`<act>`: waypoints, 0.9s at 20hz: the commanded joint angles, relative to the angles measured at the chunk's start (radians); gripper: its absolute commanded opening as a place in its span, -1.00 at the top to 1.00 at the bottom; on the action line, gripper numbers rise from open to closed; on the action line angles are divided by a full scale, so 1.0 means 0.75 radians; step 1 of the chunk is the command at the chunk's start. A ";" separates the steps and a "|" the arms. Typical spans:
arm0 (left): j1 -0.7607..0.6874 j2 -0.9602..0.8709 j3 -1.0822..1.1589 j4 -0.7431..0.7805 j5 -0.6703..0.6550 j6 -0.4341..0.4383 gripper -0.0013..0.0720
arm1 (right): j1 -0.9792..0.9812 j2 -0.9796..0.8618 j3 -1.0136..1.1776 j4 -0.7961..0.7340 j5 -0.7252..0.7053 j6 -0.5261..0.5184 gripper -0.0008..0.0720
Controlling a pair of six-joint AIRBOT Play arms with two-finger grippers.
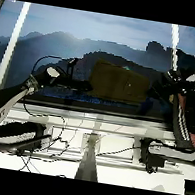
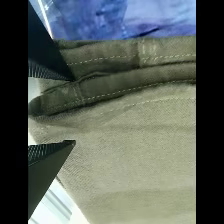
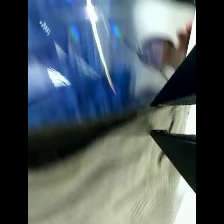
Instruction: Fold the clothes and pants, and hang the long-sleeved shirts on hangers.
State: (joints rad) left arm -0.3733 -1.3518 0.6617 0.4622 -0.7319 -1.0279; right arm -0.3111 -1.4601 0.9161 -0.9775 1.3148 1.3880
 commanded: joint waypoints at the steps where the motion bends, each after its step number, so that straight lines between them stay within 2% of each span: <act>1: -0.001 -0.001 0.001 0.001 0.023 0.001 -0.24 | 0.042 -0.091 0.004 0.178 -0.062 -0.098 0.40; 3: -0.001 -0.001 0.001 0.001 0.023 0.001 -0.24 | 0.074 -0.091 0.012 0.165 -0.151 -0.098 0.40; 6: -0.001 -0.001 0.001 0.001 0.023 0.001 -0.24 | 0.074 -0.091 0.116 0.027 -0.095 -0.170 0.39; 8: -0.001 -0.001 0.001 0.001 0.023 0.001 -0.24 | 0.074 -0.091 0.184 -0.065 -0.058 -0.154 -0.47; 11: -0.001 -0.001 0.001 0.001 0.023 0.000 -0.24 | 0.074 -0.091 0.156 -0.058 -0.065 -0.152 -0.54; 14: -0.001 -0.001 0.001 0.001 0.023 0.001 -0.24 | 0.074 -0.091 0.092 -0.039 -0.163 -0.152 -0.58; 16: -0.001 -0.001 0.001 0.001 0.023 0.001 -0.24 | 0.074 -0.091 0.028 0.105 -0.215 -0.163 -0.58; 18: -0.001 -0.003 0.001 0.002 0.032 0.001 -0.24 | 0.075 -0.096 -0.050 0.301 -0.240 -0.246 -0.58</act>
State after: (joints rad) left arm -0.3733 -1.3525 0.6617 0.4625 -0.7147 -1.0275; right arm -0.2558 -1.5288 0.9390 -0.9070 1.1793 1.2549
